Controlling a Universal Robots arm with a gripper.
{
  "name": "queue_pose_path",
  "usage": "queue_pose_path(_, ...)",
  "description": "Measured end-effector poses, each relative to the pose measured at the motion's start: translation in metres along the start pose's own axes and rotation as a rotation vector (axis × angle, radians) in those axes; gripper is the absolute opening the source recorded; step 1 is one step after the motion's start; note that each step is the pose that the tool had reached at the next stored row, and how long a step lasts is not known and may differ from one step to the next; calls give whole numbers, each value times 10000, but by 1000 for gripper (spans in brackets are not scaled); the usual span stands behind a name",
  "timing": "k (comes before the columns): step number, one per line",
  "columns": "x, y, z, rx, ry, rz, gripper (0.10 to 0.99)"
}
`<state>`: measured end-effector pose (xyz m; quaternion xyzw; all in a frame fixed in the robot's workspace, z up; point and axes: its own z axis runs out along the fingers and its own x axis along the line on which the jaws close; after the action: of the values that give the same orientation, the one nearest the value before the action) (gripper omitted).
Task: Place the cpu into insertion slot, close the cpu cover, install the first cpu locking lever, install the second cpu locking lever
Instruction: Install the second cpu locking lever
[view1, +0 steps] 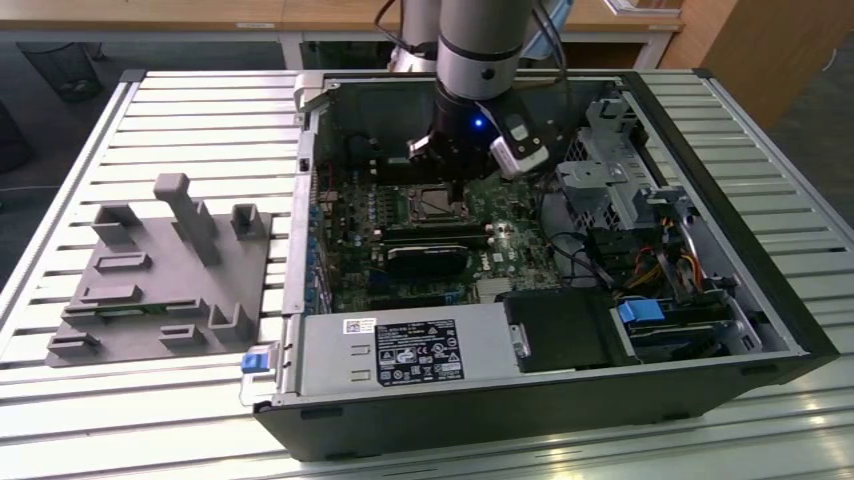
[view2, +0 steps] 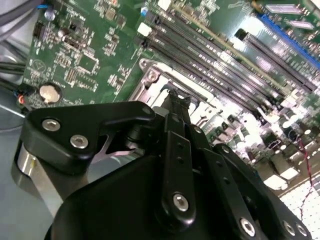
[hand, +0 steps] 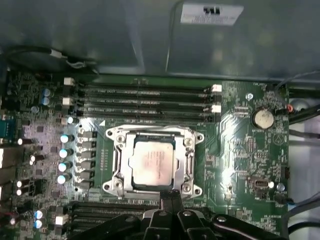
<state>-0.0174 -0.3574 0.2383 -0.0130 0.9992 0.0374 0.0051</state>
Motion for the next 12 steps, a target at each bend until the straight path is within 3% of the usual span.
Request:
queue_pose_path(5,40,-74,8,-43,0,2,106)
queue_pose_path(12,232,-97,7,-54,-1,0,106)
